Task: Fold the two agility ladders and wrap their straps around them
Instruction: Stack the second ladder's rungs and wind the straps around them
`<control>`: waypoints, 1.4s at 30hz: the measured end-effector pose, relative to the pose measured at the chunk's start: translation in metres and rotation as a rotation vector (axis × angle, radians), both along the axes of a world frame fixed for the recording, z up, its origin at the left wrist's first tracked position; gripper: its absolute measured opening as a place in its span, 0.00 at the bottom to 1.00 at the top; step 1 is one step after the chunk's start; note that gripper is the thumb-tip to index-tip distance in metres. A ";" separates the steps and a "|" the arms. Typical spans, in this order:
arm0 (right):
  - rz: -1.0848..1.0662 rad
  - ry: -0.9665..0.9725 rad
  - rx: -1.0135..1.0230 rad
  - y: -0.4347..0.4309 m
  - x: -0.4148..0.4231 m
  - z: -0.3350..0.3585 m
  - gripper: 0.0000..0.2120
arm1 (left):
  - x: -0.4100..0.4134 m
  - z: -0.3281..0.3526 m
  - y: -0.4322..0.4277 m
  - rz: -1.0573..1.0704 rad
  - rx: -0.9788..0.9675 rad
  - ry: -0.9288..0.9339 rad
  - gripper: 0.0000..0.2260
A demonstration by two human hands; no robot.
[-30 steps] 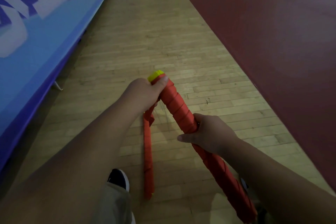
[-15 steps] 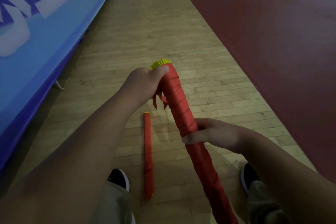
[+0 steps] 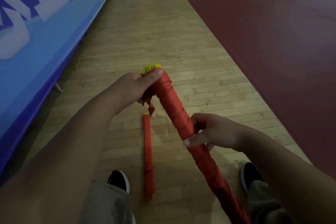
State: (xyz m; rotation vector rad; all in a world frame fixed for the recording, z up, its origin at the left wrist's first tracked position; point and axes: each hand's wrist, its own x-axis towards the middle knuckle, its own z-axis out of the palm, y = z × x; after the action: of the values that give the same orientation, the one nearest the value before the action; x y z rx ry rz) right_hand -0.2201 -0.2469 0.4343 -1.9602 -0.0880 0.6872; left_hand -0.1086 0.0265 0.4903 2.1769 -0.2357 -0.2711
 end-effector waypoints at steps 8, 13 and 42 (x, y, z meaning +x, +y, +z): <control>-0.030 -0.070 -0.200 0.006 0.002 -0.007 0.27 | 0.004 -0.009 0.005 -0.021 0.098 0.025 0.37; -0.075 -0.117 -0.242 0.007 0.004 -0.011 0.28 | 0.001 -0.008 -0.002 -0.012 0.061 -0.012 0.24; -0.091 -0.114 -0.087 0.013 0.007 -0.007 0.21 | -0.003 0.006 -0.015 0.017 -0.378 0.067 0.20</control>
State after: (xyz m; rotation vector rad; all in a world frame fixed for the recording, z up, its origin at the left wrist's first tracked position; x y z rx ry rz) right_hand -0.2133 -0.2338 0.4278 -2.0731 -0.0389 0.5278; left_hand -0.1113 0.0119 0.4959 1.7926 -0.2113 -0.2659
